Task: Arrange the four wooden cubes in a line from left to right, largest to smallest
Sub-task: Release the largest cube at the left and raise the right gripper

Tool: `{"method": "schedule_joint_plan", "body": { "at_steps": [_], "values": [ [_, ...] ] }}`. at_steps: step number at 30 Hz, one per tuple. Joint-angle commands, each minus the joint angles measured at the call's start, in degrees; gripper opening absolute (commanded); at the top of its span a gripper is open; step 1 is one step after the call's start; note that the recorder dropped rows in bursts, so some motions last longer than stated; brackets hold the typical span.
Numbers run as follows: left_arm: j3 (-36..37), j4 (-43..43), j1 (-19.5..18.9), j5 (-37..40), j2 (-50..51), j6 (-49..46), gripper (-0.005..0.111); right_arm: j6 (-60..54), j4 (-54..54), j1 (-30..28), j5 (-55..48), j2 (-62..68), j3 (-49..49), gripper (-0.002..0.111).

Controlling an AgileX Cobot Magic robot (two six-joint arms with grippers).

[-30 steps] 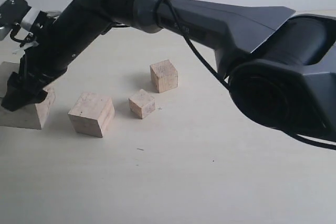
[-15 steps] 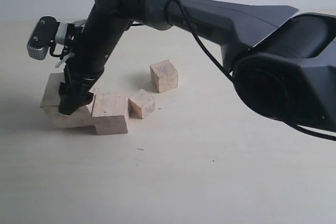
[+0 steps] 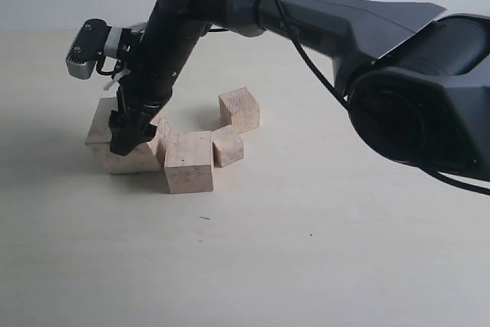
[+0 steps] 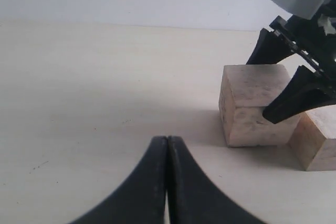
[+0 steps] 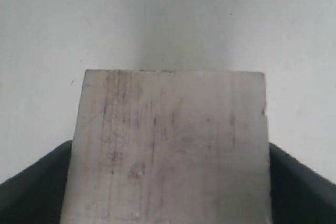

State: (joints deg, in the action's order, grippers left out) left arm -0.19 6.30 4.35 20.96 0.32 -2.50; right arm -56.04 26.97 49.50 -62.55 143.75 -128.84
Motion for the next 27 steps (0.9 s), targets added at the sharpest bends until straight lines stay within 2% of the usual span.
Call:
{"method": "schedule_joint_plan", "body": {
  "at_steps": [1,11,22,27],
  "values": [
    [0.19,0.16,0.42,-0.65,-0.32,-0.1,0.0,-0.82,1.7,-0.21,1.76,-0.1,-0.19,0.0],
    [0.19,0.16,0.41,-0.65,-0.32,-0.21,0.0,-3.25,0.65,-0.34,0.52,1.16,-0.08,0.0],
    [0.19,0.16,0.41,-0.65,-0.32,-0.21,0.0,-2.77,0.24,-3.21,-2.51,1.04,-0.08,0.0],
    [0.19,0.16,0.41,-0.65,-0.32,-0.21,0.0,-3.61,3.02,-3.32,-3.41,1.04,-0.08,0.011]
  ]
}}
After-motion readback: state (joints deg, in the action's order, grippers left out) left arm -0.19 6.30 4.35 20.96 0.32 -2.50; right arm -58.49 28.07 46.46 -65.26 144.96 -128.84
